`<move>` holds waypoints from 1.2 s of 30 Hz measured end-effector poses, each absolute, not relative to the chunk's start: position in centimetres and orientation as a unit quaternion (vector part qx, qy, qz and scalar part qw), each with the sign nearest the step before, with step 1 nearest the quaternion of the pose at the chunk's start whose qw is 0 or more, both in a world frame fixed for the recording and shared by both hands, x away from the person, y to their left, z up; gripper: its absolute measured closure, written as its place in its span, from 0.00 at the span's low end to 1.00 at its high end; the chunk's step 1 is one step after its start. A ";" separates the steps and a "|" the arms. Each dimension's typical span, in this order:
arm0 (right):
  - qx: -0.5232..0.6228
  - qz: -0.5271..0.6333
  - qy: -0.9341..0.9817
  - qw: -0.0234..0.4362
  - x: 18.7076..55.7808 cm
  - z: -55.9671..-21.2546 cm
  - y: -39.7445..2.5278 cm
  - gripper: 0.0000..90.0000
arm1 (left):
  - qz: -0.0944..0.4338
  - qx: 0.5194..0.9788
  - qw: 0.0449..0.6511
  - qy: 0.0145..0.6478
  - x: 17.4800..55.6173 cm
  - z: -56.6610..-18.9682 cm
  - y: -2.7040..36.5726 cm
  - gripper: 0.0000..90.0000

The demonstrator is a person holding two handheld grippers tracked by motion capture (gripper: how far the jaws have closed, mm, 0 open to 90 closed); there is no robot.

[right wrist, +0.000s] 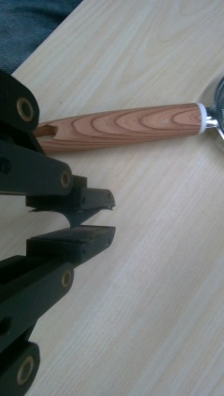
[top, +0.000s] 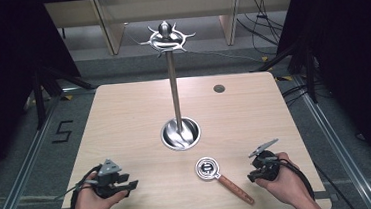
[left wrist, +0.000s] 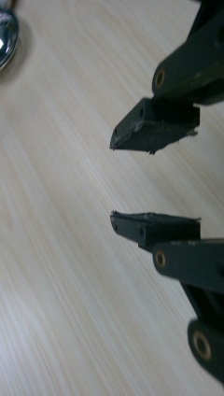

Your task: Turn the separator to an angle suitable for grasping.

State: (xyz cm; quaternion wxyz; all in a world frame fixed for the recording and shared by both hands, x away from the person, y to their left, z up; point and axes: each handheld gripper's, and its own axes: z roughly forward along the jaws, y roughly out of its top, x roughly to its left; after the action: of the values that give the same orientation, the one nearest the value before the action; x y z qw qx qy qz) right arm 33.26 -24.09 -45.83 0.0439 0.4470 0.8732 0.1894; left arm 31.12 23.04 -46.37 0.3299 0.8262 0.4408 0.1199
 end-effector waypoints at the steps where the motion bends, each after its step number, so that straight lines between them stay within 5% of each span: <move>1: 0.447 0.189 0.873 0.044 33.3 -45.8 -24.1 0.89 | 0.120 0.826 0.330 0.441 31.1 -46.4 23.0 0.55; 7: 0.451 0.196 0.869 0.047 33.3 -45.7 -23.9 0.88 | 0.153 0.790 0.340 0.486 31.9 -46.6 23.2 0.45; 9: 0.445 0.204 0.871 0.047 33.0 -45.1 -23.1 0.96 | 0.145 0.792 0.338 0.486 32.0 -46.8 23.1 0.43; 36: 0.367 0.128 0.921 -0.032 30.9 -47.3 -17.6 1.00 | 0.124 0.814 0.329 0.463 32.1 -47.1 22.2 0.44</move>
State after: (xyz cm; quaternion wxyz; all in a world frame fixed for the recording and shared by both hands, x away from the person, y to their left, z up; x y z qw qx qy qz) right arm 30.90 -17.60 -47.32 -0.0315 0.3674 0.9206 0.1283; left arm 32.09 22.20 -47.14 0.3289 0.8136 0.4633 0.1236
